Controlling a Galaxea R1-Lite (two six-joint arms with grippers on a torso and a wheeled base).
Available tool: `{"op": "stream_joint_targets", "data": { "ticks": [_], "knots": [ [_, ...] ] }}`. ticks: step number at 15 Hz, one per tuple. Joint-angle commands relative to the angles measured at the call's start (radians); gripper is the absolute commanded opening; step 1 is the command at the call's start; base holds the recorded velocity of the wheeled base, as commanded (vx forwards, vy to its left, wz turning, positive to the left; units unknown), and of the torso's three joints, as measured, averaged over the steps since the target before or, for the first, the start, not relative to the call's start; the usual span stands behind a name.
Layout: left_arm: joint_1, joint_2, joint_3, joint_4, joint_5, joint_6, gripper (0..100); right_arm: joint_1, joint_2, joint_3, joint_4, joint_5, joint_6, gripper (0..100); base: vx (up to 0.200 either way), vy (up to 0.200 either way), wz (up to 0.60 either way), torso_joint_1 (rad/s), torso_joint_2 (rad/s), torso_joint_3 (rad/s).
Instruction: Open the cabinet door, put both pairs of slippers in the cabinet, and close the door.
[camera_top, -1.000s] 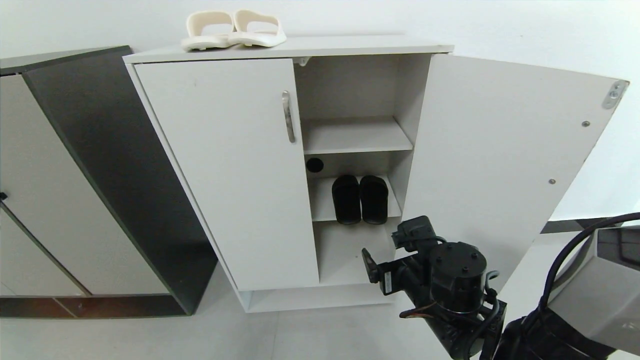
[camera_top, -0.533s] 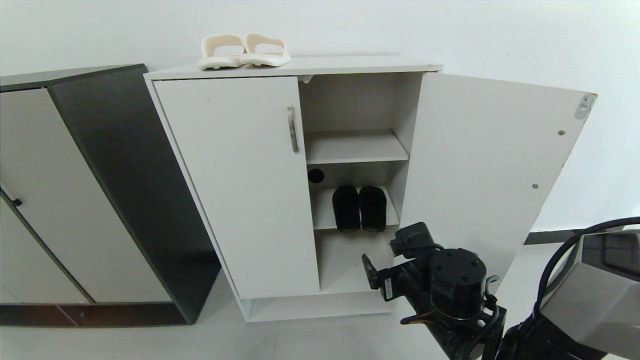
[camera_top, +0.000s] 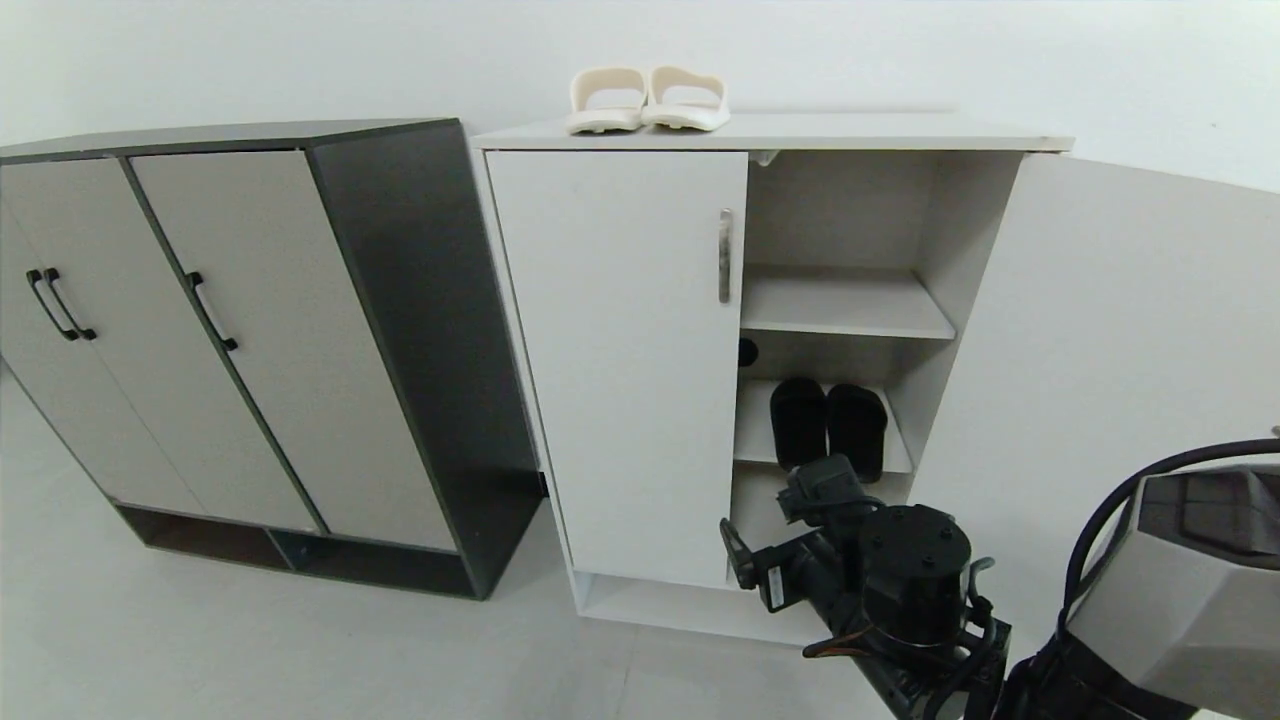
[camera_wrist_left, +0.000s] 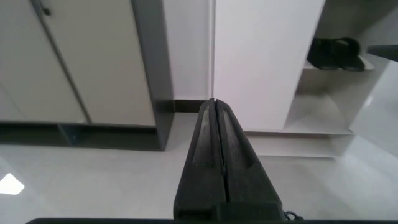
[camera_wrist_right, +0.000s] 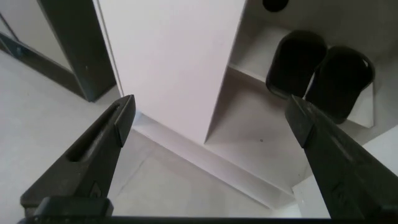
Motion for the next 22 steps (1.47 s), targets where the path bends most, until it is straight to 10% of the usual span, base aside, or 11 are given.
{"op": "stream_joint_targets", "data": {
  "ticks": [1, 22],
  "knots": [
    [0.000, 0.001, 0.000, 0.000, 0.001, 0.001, 0, -0.001, 0.018, 0.001, -0.009, 0.000, -0.001, 100, 0.000, 0.000, 0.00, 0.000, 0.00, 0.000],
    [0.000, 0.001, 0.000, 0.000, 0.001, 0.001, 0, -0.029, 0.079, 0.035, -0.152, 0.019, -0.062, 100, 0.000, 0.133, 0.00, 0.003, 0.00, 0.002]
  ]
}}
